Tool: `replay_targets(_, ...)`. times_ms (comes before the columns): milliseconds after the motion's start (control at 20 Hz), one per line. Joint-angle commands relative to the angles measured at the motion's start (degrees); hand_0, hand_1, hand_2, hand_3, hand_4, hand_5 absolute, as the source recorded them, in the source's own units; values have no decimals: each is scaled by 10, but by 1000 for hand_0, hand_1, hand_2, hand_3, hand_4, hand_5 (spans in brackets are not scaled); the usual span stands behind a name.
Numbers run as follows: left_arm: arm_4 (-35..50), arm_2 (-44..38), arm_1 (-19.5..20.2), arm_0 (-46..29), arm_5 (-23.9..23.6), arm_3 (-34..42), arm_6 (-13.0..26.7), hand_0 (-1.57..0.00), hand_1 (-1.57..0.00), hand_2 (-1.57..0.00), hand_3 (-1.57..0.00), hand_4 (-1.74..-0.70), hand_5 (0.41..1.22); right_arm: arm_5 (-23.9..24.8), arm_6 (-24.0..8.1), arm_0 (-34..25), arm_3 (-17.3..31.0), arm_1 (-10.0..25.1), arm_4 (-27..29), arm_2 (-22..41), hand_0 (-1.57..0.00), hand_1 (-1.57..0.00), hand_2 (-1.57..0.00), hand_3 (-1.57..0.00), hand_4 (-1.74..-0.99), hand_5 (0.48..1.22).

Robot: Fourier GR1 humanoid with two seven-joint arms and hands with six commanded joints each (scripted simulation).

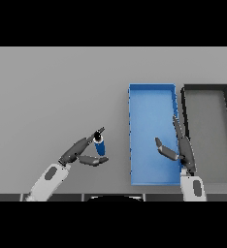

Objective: Pick up the blue pipe and place it into the blue bin.

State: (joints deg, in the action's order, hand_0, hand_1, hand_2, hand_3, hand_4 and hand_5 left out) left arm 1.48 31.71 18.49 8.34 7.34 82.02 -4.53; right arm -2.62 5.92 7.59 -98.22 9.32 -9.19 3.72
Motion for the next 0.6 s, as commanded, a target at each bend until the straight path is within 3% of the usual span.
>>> replay_targets(0, -10, 2, -5, 11, -3, -16, 8, 1, 1, 1, 1, -1076, 435, -4, 3, 2, 0, 2, 7, -3, 1, 1, 1, 1, -1220, 639)
replay_targets(200, -11, 11, -36, 17, -6, -36, -2, 1, 1, 1, 1, -1078, 428, 0, -2, -2, -1, 2, -2, 0, 1, 1, 1, 1, -1207, 646)
replay_targets(350, 1, 6, -58, 25, -4, -52, -19, 1, 0, -54, -40, -1140, 502, -1, 4, -1, 1, 2, -3, 1, 1, 1, 1, 1, -1210, 653)
replay_targets(450, 22, -3, -74, 22, 0, -61, -31, -10, -156, -308, -276, -1243, 613, -1, 10, 2, 1, 2, -2, 1, 1, 1, 1, 1, -1217, 655)
replay_targets(500, 35, -8, -80, 18, 4, -62, -35, -125, -319, -485, -535, -1281, 735, 0, 10, 0, -2, 2, -3, 0, 1, 1, 1, 1, -1220, 656)
replay_targets(550, 42, -13, -85, 23, 2, -65, -35, -359, -547, -689, -742, -1369, 832, -1, 16, 5, -4, 2, 0, -1, 1, 1, 1, 1, -1220, 656)
